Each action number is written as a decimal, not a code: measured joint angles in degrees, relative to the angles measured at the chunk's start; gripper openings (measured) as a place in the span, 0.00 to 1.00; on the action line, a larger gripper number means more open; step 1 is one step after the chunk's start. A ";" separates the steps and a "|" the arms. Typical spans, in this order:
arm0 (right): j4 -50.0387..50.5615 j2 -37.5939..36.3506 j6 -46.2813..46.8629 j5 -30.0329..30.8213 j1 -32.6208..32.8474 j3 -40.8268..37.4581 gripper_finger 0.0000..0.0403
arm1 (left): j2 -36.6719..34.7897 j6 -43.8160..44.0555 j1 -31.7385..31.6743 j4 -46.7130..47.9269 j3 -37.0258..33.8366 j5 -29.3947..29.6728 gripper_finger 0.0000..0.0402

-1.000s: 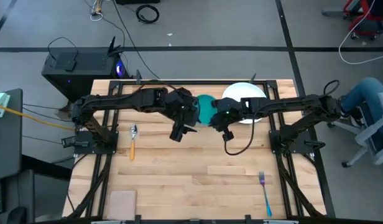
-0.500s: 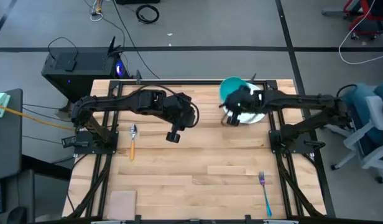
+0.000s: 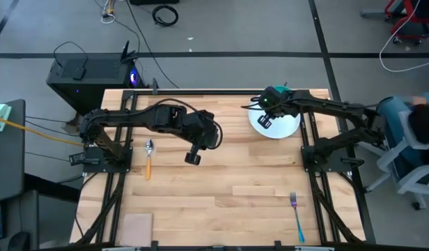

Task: Set table place
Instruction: Put the green bowl on the blue plate, then put the yellow spoon into the green bowl

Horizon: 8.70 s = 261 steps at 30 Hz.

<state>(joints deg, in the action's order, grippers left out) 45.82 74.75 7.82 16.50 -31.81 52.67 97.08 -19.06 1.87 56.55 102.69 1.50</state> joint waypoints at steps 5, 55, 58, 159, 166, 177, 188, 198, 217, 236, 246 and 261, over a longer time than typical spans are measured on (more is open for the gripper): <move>-4.69 -0.03 -0.04 -3.74 -1.17 -4.60 0.01 | 0.00 -0.02 0.00 -0.02 0.00 0.00 0.03; -10.52 3.23 0.56 -4.40 -1.18 -7.86 0.29 | 0.02 3.25 -0.07 -0.13 -0.07 0.00 0.04; -9.20 3.23 0.58 -4.38 -1.18 -5.98 0.31 | 0.02 4.78 -0.22 -0.09 -0.08 0.21 0.04; 1.08 -18.08 7.56 10.29 48.09 3.77 0.02 | -17.71 118.30 17.40 0.55 -59.98 -3.45 0.31; 1.10 -18.08 7.42 10.29 48.09 3.77 0.02 | -14.11 119.32 17.40 1.59 -59.98 -3.49 0.31; 1.12 -18.08 7.47 10.29 48.09 3.77 0.02 | -11.50 119.15 17.40 1.76 -60.00 -3.89 0.27; 1.23 -18.08 7.47 10.29 48.09 3.77 0.02 | -11.96 122.36 17.94 -6.91 -66.39 -5.25 0.26; 1.21 -18.08 7.49 10.29 48.09 3.77 0.01 | -11.89 121.62 17.94 -6.89 -66.62 -5.22 0.23; 1.28 -18.08 7.49 10.29 48.09 3.77 0.02 | -11.80 118.20 17.97 -6.38 -66.66 -5.38 0.10; 1.30 -18.08 7.49 10.27 48.09 3.77 0.03 | -11.47 113.43 18.01 -4.11 -64.52 -5.29 0.10; 1.27 -18.08 7.66 10.27 48.09 3.78 0.13 | -11.47 108.90 17.53 -2.92 -58.94 -4.05 0.10; 0.52 -18.08 -0.30 6.17 48.08 2.68 0.34 | -11.58 85.86 11.31 -0.89 -43.70 6.48 0.10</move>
<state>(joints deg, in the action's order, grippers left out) 46.33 56.66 7.52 22.66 16.27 55.36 85.49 66.81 13.18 55.66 58.99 7.98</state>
